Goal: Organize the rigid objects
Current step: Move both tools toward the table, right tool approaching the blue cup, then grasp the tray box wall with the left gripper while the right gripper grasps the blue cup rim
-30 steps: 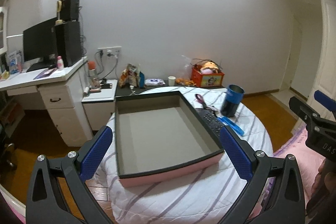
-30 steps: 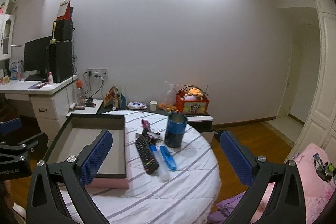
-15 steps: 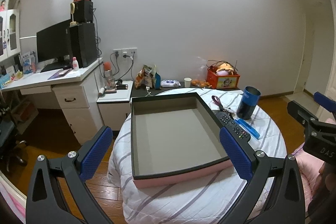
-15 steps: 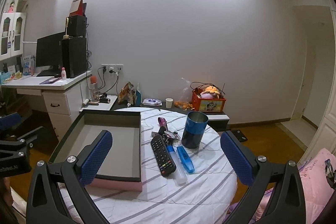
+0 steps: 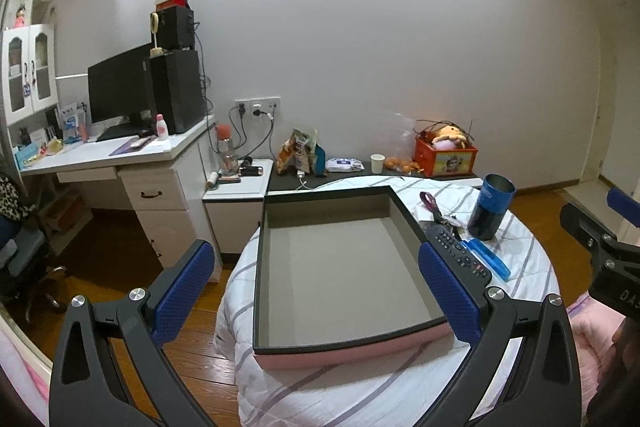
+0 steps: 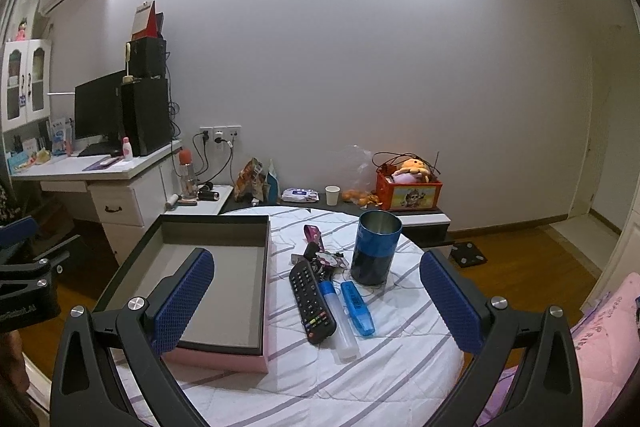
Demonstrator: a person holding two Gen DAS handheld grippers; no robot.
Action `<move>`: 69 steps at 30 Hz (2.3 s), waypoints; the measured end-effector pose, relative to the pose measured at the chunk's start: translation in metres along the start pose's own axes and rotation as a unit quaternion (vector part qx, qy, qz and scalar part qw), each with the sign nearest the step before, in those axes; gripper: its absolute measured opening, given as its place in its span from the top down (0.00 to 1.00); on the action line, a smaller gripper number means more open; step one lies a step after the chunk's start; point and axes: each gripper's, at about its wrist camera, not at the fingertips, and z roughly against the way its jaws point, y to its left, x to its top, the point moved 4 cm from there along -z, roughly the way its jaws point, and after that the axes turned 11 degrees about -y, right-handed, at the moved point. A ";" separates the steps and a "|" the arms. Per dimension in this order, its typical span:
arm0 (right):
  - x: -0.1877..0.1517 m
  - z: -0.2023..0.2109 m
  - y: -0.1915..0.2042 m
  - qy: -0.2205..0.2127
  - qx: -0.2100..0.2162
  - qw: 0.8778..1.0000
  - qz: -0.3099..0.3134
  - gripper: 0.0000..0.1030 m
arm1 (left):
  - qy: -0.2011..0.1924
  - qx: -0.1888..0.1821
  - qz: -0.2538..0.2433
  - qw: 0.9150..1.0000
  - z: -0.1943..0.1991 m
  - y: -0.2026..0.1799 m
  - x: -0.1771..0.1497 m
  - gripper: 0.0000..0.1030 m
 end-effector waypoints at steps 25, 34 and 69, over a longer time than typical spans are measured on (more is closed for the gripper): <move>-0.018 -0.019 -0.019 0.027 0.020 0.999 -0.018 0.00 | 0.020 0.030 -0.033 0.999 -0.014 -0.014 -0.009 0.00; -0.028 -0.037 -0.027 0.044 0.027 0.998 -0.027 0.00 | 0.061 0.064 -0.005 0.996 -0.041 0.021 -0.023 0.00; -0.065 -0.178 -0.094 0.119 0.044 0.989 -0.071 0.00 | 0.273 0.081 -0.013 0.959 -0.162 0.053 -0.120 0.55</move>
